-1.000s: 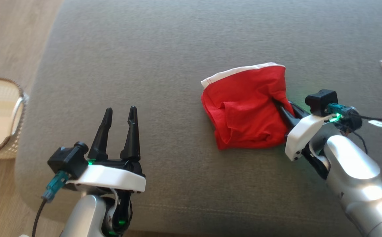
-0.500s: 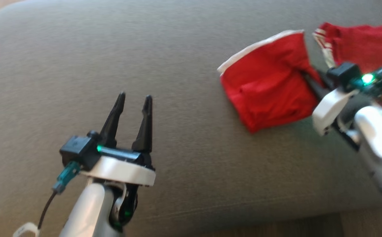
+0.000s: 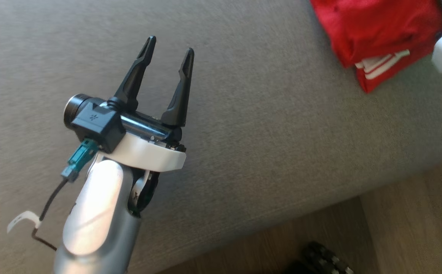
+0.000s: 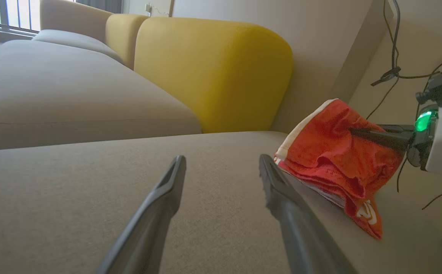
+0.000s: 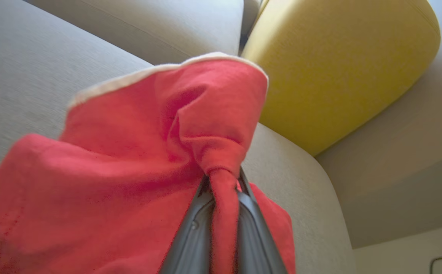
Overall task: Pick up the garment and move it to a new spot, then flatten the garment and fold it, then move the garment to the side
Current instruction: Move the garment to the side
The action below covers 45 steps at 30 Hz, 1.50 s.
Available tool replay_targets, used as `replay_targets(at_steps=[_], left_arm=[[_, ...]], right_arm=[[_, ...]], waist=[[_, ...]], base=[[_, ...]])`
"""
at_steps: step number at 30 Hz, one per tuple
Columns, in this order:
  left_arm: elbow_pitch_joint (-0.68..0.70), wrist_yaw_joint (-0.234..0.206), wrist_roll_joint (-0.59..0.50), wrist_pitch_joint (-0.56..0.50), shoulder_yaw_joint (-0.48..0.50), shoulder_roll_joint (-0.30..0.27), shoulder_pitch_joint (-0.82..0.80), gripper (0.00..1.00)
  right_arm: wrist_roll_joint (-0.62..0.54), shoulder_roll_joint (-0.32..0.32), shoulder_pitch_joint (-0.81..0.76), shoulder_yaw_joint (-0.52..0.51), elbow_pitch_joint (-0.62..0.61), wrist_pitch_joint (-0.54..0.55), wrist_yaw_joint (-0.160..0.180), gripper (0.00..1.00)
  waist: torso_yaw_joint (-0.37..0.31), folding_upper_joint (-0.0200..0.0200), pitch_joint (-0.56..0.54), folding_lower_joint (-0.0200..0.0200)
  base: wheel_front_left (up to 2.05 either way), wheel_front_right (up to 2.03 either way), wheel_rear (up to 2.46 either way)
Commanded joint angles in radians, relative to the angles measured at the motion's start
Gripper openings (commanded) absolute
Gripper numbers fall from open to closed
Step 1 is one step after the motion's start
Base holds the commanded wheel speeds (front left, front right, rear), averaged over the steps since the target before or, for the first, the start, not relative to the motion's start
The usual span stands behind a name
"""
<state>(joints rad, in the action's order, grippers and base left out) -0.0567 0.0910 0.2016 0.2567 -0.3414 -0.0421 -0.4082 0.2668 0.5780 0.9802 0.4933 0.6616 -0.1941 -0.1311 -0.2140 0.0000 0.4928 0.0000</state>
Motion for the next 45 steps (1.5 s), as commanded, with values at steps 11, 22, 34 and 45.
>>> replay_targets(at_steps=[11, 22, 34, 45], left_arm=[[-0.002, 0.032, -0.063, 0.005, 0.034, -0.021, -0.031, 1.00], [-0.008, 0.037, -0.051, 0.005, 0.051, -0.018, -0.036, 1.00], [0.016, -0.001, 0.064, 0.005, 0.074, -0.009, 0.013, 1.00], [0.051, -0.069, 0.133, 0.005, 0.161, -0.008, 0.129, 1.00]], right_arm=[[-0.057, 0.003, 0.063, -0.090, 0.086, -0.056, 0.000, 0.00], [-0.072, -0.031, 0.043, -0.130, 0.068, -0.067, 0.000, 1.00], [-0.081, -0.083, -0.014, -0.118, -0.051, -0.067, 0.000, 1.00], [-0.030, -0.223, -0.223, -0.129, -0.232, -0.068, 0.000, 1.00]], waist=[[-0.122, 0.0000, 0.165, 0.0000], [-0.103, 0.0000, 0.140, 0.0000], [0.014, 0.0000, -0.052, 0.0000], [0.155, 0.0000, -0.235, 0.0000]], base=[[0.00, 0.00, 0.00], [0.00, 0.00, 0.00], [0.00, 0.00, 0.00], [0.00, 0.00, 0.00]])
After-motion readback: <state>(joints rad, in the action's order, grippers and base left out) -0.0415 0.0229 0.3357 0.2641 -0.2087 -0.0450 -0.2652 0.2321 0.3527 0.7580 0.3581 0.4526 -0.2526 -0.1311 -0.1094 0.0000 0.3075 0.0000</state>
